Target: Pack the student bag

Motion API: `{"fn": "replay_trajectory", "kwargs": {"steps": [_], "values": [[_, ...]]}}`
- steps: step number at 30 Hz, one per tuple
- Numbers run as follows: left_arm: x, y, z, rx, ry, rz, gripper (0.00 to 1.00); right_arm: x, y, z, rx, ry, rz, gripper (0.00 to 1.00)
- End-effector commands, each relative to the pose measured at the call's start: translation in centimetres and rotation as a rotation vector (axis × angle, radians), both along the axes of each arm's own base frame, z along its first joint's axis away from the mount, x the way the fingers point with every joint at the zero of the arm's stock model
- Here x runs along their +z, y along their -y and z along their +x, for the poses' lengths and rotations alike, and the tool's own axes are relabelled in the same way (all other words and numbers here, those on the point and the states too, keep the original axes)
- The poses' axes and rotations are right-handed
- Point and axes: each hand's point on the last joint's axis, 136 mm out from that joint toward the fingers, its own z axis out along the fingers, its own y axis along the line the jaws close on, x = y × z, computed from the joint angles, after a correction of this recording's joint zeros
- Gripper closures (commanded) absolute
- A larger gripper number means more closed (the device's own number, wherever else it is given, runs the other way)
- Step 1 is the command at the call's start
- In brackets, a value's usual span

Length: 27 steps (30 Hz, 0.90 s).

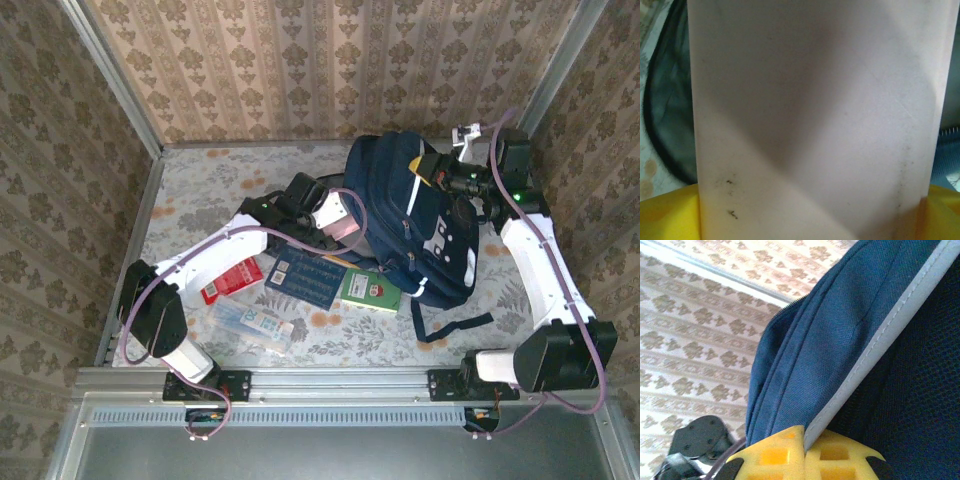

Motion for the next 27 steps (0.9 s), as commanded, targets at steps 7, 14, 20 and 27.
{"fn": "replay_trajectory", "kwargs": {"steps": [7, 14, 20, 27], "values": [[1.1, 3.7, -2.1, -0.217, -0.006, -0.043, 0.26, 9.5, -3.6, -1.3, 0.34, 0.277, 0.075, 1.0], [2.1, 5.5, -0.2, -0.246, 0.084, 0.024, 0.23, 7.7, -4.4, -1.3, 0.375, 0.247, 0.076, 1.0], [2.4, 4.7, 2.8, -0.174, 0.184, 0.109, 0.15, 7.2, -4.9, -1.6, 0.379, 0.244, 0.092, 1.0], [1.4, 7.6, 3.6, -0.191, 0.171, 0.071, 0.0, 6.5, -5.7, -1.7, 0.376, 0.239, 0.081, 1.0]]}}
